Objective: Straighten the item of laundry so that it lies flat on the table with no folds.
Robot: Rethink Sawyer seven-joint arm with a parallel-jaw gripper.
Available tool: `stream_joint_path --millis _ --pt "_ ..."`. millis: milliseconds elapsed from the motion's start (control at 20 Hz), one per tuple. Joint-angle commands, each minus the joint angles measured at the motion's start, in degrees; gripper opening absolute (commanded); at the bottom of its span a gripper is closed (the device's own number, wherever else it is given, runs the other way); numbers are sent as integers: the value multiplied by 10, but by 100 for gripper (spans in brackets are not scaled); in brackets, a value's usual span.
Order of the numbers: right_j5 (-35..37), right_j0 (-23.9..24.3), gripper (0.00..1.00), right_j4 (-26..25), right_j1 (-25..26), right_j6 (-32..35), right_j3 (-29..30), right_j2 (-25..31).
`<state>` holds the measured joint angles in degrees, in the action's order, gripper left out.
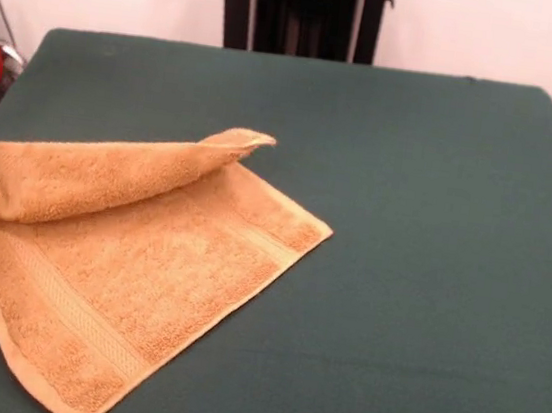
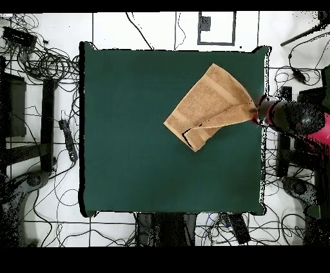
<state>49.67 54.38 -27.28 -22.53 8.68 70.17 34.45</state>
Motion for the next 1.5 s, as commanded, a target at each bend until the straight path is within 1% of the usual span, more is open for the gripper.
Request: stream_joint_path --millis 50,200,250,350,500,600,800,900,1100,1150,1300,1400,1500 --pt "-153 -80 0 59 28 397 73 -70" --pt "-186 -100 0 95 27 463 75 -103" --pt "-193 -103 0 106 29 474 77 -108" --pt "-197 -106 0 122 33 477 75 -113" --pt "-188 -108 0 131 38 471 69 -116" --pt "-167 -93 0 131 41 437 73 -98" --pt "-68 -61 0 120 47 318 72 -51" --pt "-26 -57 0 122 48 296 66 -49" --pt "28 -42 0 127 61 260 56 -32" --pt "47 -38 0 125 64 240 52 -25" --pt "103 -27 0 94 73 135 29 -1" --pt "132 -26 0 84 80 116 9 0" --pt "139 -21 0 75 88 95 -4 5"
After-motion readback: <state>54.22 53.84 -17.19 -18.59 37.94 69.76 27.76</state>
